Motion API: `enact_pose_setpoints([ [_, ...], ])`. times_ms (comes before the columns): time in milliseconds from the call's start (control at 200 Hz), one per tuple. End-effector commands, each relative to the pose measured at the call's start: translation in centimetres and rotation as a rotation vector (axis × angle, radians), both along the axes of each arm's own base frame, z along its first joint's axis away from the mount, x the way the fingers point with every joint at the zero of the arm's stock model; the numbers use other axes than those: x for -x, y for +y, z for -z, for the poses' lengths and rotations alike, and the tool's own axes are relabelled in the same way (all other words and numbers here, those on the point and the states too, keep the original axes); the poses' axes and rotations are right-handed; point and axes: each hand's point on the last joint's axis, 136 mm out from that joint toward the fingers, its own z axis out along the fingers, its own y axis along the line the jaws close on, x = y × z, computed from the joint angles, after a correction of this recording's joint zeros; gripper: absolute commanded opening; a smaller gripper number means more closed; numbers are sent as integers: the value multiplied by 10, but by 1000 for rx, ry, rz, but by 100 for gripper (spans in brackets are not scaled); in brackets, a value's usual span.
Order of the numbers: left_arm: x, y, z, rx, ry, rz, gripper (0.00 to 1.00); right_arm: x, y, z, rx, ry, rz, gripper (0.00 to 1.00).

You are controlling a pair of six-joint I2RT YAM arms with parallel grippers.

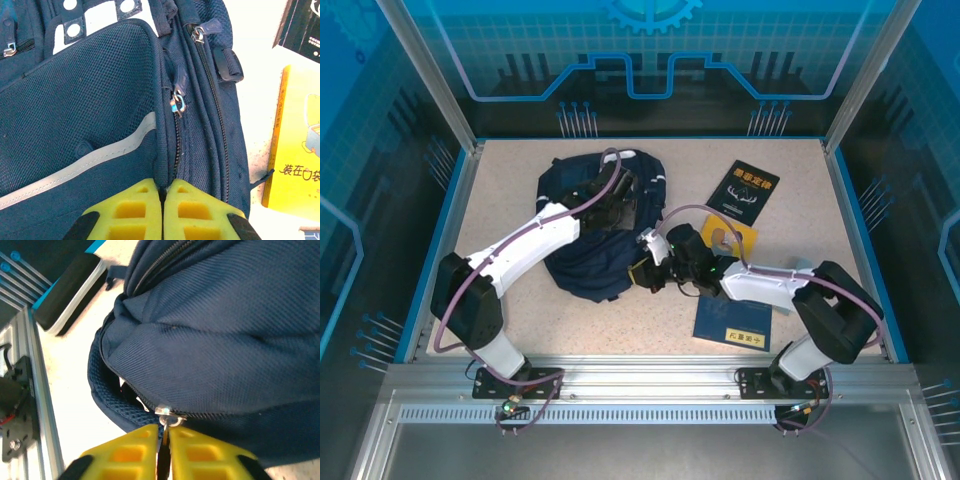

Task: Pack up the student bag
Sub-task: Unzip the student bag at the top-center of the table.

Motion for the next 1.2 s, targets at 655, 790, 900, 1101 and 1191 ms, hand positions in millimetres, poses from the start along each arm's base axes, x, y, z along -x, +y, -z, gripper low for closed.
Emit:
enact_pose_setpoints([
  [655,-4,-7,-38,116,-123,71,0,-75,-45,-46,-211,535,439,61],
  [790,-3,-7,-40,124,-125,71,0,-79,-30,-40,-214,561,413,57],
  [900,-2,-7,-41,126,-125,70,0,-79,-17,-39,-220,574,382,51],
  [1101,8,-1,-54,147,-128,57,1,-77,-5,-35,-212,591,361,22],
  [1191,16,9,-62,138,-134,30,16,-80,0,-40,-224,578,351,7],
])
